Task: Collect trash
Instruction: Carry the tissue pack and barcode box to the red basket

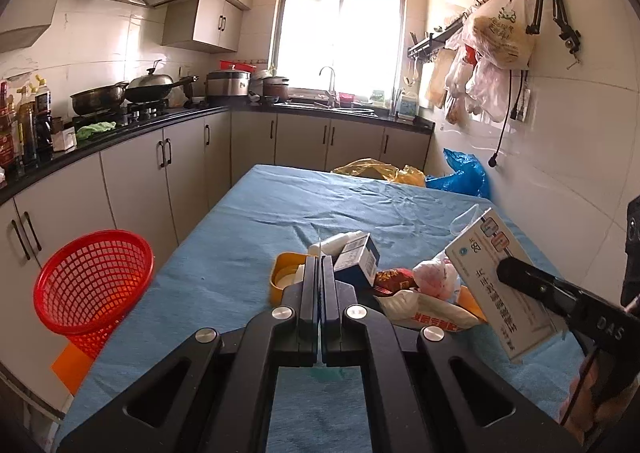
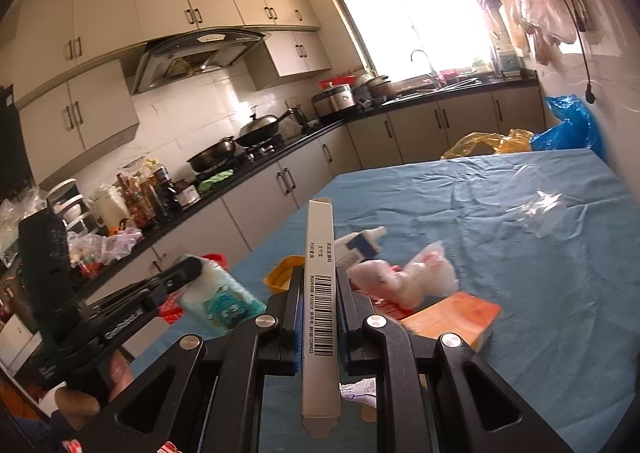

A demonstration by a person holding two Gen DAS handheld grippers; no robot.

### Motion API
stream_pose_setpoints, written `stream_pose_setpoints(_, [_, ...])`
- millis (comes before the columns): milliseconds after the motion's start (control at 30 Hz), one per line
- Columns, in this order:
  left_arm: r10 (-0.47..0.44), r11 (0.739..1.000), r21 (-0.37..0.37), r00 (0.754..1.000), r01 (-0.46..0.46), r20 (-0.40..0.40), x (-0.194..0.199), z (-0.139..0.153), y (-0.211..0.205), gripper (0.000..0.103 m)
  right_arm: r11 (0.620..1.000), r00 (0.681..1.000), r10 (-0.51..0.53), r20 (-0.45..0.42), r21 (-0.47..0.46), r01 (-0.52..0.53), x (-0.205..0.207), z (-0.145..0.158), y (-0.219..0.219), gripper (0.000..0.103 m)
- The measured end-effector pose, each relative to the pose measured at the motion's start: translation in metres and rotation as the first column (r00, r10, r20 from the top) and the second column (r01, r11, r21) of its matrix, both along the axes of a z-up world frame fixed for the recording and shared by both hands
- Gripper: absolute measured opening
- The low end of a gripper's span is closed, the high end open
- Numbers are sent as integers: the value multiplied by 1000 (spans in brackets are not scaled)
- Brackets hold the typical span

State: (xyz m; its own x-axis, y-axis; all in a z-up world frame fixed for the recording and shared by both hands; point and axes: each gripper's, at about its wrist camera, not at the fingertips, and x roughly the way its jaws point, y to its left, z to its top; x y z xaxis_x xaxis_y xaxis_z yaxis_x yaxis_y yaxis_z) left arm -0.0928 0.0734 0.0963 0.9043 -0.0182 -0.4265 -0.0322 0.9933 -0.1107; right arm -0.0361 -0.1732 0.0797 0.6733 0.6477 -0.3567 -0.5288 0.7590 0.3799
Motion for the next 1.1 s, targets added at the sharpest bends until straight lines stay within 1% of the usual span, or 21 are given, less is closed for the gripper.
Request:
stream_pose_setpoints(433, [32,999,-13,999,-32,13,-14,11,17,0,999,998,48,-38,-14,-49,-9,-3,31,14])
stream_pose_setpoints(867, [60,998,-33,998,-60,11,-21,13,31,0,997,994,80,-73,-10,-81,-8,-3,47,14])
stream_pose_setpoints(1100, [77,996,-47,997,-76,12,-24,14,43,0,993,990,117,-80,-24,-119,-7,1,66,14])
